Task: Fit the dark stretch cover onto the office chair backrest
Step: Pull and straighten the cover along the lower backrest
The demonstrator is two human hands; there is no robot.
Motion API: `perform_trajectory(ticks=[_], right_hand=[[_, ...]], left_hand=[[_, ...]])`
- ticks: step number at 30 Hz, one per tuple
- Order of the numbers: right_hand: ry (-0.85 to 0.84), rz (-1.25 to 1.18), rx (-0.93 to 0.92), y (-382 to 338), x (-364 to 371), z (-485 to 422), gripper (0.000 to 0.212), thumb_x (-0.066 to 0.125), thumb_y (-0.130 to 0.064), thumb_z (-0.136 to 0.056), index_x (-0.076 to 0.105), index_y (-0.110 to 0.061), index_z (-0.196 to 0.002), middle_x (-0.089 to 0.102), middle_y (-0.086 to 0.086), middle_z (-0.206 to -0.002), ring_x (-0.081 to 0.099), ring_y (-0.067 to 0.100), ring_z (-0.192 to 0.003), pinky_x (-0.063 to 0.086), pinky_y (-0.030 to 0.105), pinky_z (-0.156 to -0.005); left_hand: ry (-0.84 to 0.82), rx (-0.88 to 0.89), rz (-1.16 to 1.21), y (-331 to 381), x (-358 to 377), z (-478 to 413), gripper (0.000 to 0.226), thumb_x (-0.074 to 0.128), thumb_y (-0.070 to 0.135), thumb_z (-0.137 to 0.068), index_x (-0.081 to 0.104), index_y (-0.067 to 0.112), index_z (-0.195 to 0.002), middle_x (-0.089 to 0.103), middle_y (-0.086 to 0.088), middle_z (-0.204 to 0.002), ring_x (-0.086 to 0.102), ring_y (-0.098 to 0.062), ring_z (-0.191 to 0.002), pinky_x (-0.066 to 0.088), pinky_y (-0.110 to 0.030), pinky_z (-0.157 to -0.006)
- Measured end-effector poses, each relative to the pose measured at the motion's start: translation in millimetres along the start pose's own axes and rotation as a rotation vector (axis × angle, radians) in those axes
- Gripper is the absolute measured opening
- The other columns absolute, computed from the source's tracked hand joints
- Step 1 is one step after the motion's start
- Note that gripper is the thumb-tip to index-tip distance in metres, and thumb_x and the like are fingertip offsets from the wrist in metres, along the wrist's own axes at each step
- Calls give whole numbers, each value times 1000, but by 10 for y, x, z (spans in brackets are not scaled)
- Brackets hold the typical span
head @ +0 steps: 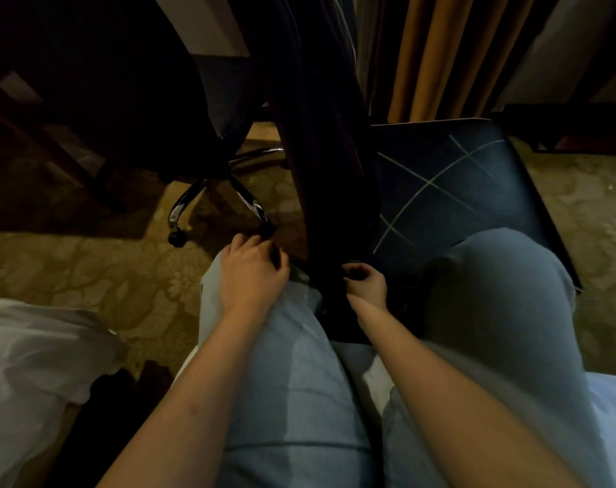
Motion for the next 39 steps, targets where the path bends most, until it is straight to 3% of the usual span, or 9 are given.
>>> perform_trajectory(ticks=[5, 10, 14, 18, 24, 28, 33, 36, 39], right_hand=[[7, -119, -31, -169, -80, 60, 30, 64, 7, -81, 61, -22, -73, 62, -3, -76, 59, 9, -73, 47, 19, -67], [22, -57, -82, -193, -52, 74, 27, 62, 8, -82, 56, -17, -77, 58, -7, -78, 55, 8, -78, 42, 17, -72], [-4, 74, -84, -113, -15, 31, 20, 61, 11, -82, 64, -6, -94, 62, 5, -92, 56, 13, -90, 38, 13, -75], [-52, 143, -33, -10, 1, 0, 25, 64, 8, -82, 66, 0, -105, 65, 8, -100, 57, 14, -94, 42, 19, -81], [9, 2, -32, -143, -84, 50, 20, 68, 3, -80, 66, -15, -86, 67, 3, -87, 62, 13, -83, 48, 24, -77], [42, -83, -49, -205, -123, 88, 21, 64, 5, -82, 65, -14, -92, 63, -4, -83, 59, 10, -85, 45, 21, -78], [61, 122, -60, -53, -45, 29, 28, 63, 3, -84, 65, -4, -112, 64, 4, -103, 58, 13, -100, 40, 18, -85], [18, 179, 12, 76, 8, -14, 29, 64, 5, -83, 65, -4, -110, 67, 13, -108, 60, 24, -105, 41, 21, -85], [23, 151, 28, 52, -8, 4, 20, 64, 6, -82, 67, -4, -99, 67, 11, -97, 61, 22, -97, 42, 22, -78]], left_hand=[[-12, 33, 12, 0, 40, 11, 31, 50, 33, -94, 73, 14, -100, 70, -5, -106, 57, -25, -108, 38, -38, -98], [49, 76, 64, 25, -19, 24, 24, 58, 22, -90, 76, 10, -78, 72, -5, -77, 63, -22, -73, 46, -32, -72], [56, 77, 61, 43, -33, 13, 26, 61, 20, -88, 72, 11, -67, 67, -4, -63, 60, -21, -60, 43, -29, -61], [56, 70, 78, 47, -39, 17, 27, 59, 21, -90, 73, 11, -68, 67, -3, -63, 60, -20, -61, 41, -27, -62], [37, 72, 87, 31, -37, 34, 32, 56, 22, -92, 72, 9, -68, 66, -5, -63, 59, -21, -60, 44, -31, -62], [61, 72, 85, 19, -40, 34, 39, 46, 29, -90, 73, 9, -69, 67, -5, -63, 60, -22, -60, 45, -31, -60], [53, 66, 76, 14, -26, 23, 30, 56, 23, -91, 72, 11, -68, 65, -4, -61, 57, -20, -57, 39, -27, -59], [71, 68, 68, 16, -28, 18, 28, 60, 22, -90, 71, 11, -66, 63, -3, -59, 56, -19, -55, 37, -27, -58], [70, 70, 65, 13, -23, 14, 30, 58, 23, -90, 73, 9, -69, 65, -4, -61, 58, -20, -58, 40, -27, -59]])
Point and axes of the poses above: each hand's wrist, its own z-axis away from the middle knuckle, its own x-axis out of the palm, y = z × x, the point moved 6 cm from there along -z, towards the middle knuckle
